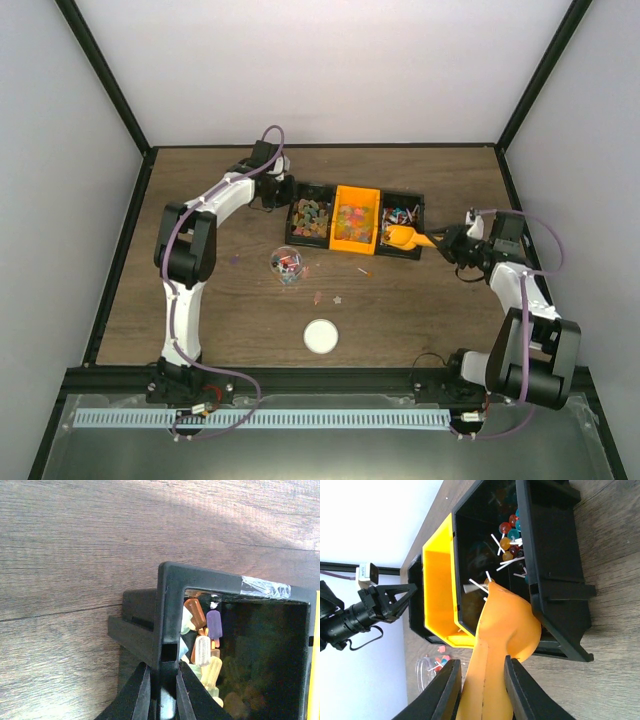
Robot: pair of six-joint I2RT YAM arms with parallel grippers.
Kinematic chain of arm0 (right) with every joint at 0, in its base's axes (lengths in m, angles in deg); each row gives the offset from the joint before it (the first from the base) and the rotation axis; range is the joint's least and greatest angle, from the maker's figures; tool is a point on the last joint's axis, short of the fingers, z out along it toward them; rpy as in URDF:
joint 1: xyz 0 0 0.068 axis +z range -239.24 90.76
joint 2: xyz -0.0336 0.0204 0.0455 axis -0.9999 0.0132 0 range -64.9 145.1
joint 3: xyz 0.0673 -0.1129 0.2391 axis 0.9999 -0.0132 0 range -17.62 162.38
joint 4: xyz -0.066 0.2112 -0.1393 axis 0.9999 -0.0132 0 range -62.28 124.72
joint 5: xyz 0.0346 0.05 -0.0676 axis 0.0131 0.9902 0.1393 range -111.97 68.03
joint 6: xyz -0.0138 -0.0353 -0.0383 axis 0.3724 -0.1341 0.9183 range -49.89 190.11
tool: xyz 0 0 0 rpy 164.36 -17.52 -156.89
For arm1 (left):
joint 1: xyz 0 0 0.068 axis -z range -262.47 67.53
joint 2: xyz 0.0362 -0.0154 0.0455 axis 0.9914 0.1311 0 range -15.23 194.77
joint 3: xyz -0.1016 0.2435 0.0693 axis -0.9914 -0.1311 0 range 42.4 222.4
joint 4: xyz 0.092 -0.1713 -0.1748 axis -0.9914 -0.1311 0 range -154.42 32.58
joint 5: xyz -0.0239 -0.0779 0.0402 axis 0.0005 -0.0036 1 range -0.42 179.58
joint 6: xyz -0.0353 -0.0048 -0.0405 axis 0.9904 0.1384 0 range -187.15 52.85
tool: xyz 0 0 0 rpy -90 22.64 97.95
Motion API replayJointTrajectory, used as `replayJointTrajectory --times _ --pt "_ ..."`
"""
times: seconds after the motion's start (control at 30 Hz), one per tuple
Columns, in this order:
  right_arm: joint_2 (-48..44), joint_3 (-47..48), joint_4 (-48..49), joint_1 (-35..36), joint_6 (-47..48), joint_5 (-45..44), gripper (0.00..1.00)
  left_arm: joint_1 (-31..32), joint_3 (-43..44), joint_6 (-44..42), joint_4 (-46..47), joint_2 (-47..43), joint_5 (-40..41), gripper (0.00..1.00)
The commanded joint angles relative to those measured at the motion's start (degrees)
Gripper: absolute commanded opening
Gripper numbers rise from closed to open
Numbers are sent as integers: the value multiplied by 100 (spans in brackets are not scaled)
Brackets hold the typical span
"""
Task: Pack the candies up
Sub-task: Scoop the fake candies from the storage box.
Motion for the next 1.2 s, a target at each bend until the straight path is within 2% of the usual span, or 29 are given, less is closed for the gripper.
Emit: replayJointTrajectory --times 0.0,0.37,0.7,1.0,1.17 --pt "-172 -2 -103 -48 -200 1304 1 183 116 440 17 197 -396 12" --pt "-153 -412 115 -191 -289 1386 1 184 152 467 45 212 -432 12" --pt "-436 -623 419 -698 -525 1668 1 184 193 459 11 218 -448 12" --pt "-684 -1001 957 -825 -862 1786 1 185 444 393 -162 304 -439 12" --pt "-731 -1340 1601 -980 -1365 1937 1 178 518 376 -204 323 -440 12"
